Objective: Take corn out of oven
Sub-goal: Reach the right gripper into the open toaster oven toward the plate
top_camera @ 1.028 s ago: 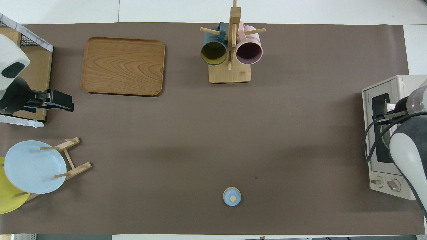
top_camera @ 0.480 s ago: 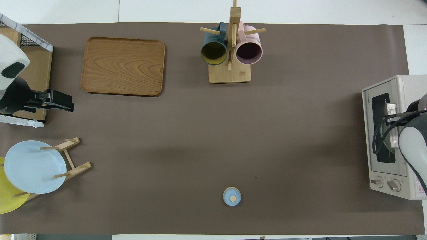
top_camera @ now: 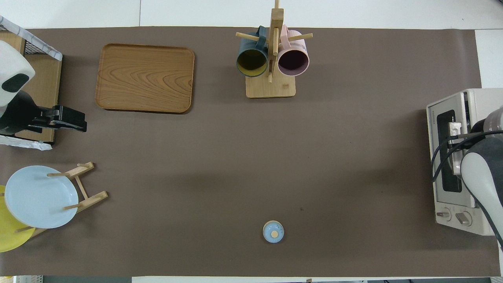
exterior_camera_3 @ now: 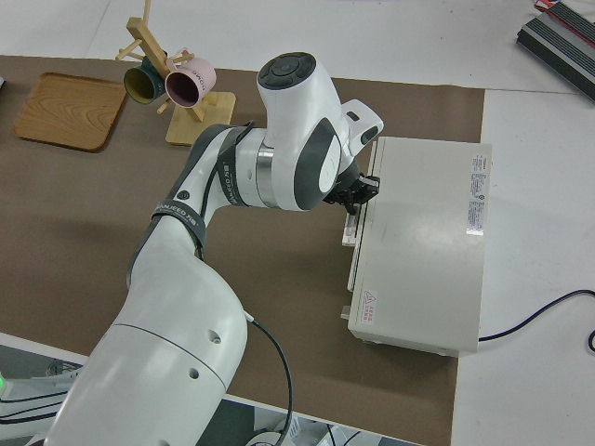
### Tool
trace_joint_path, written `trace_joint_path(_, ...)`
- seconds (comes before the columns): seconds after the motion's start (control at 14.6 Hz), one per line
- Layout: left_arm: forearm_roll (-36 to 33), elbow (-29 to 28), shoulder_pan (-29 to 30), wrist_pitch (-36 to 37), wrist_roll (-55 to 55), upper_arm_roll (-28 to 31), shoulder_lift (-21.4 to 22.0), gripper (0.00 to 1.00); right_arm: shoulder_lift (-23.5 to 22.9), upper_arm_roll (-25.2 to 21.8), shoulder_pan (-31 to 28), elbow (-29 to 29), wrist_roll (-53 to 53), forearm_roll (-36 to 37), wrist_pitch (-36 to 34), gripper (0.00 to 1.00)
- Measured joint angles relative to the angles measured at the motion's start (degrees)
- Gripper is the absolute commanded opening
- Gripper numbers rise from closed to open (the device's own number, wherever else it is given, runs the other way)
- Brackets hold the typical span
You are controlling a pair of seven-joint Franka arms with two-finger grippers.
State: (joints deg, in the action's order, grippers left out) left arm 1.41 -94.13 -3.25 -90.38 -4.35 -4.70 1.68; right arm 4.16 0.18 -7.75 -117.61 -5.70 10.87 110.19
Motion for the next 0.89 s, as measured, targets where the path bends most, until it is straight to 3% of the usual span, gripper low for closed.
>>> trace_joint_path(0.55, 0.00, 0.00, 0.00, 0.00, 0.00, 0.00, 0.00, 1.00, -2.32, 0.43, 4.62, -1.59, 4.60, -4.03, 1.64, 0.00)
trace_joint_path(0.89, 0.00, 0.00, 0.00, 0.00, 0.00, 0.00, 0.00, 1.00, -6.10, 0.95, 7.48, -5.56, 8.20, -6.06, 9.67, 0.00)
